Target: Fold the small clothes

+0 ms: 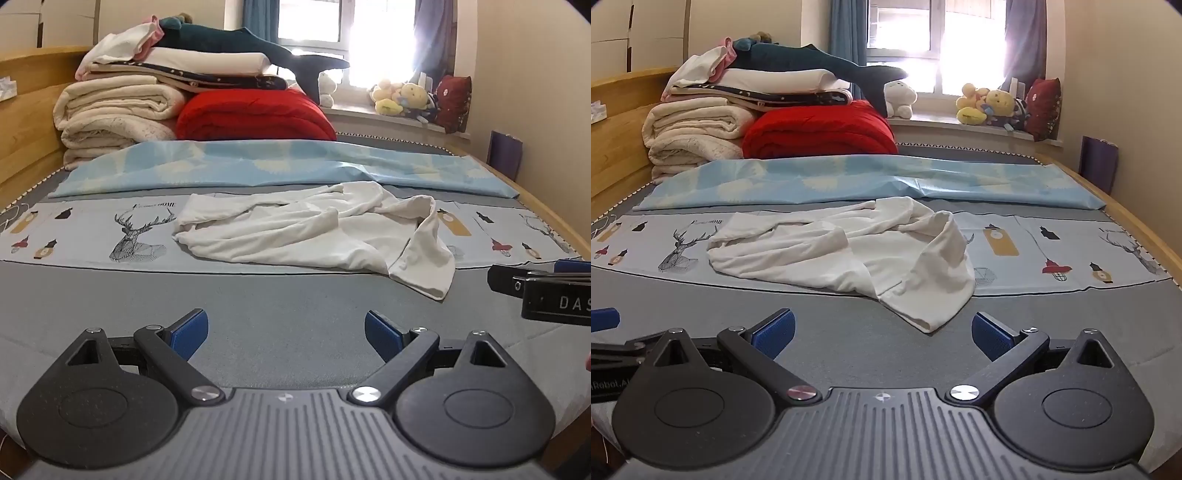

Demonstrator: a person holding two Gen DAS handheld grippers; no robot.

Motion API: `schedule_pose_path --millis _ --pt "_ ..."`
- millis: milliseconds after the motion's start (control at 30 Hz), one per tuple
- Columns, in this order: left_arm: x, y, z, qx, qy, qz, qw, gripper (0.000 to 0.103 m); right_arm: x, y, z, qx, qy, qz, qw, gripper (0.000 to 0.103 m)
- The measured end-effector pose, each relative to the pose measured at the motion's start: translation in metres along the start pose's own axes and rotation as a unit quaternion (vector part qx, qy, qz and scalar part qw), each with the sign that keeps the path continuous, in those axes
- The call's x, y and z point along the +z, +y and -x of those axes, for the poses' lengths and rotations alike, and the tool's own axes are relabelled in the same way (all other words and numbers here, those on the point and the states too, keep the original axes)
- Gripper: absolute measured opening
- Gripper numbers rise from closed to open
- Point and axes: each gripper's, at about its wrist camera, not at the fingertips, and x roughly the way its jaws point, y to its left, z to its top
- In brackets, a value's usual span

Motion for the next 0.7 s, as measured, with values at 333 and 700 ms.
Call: schedule_pose_path --millis 333,700 --pt "0.0026 0.0046 0.0047 0.002 0.001 0.003 1.0 0.094 0.0014 -0.0002 0.0 0.001 0.0 0.0 1.0 0.101" --pt "-0.0006 -0.0011 -0.0022 0.008 0.007 0.002 0.9999 0.094 -0.0012 0.0024 -0.0012 -0.005 0.002 0.003 1.0 0.096"
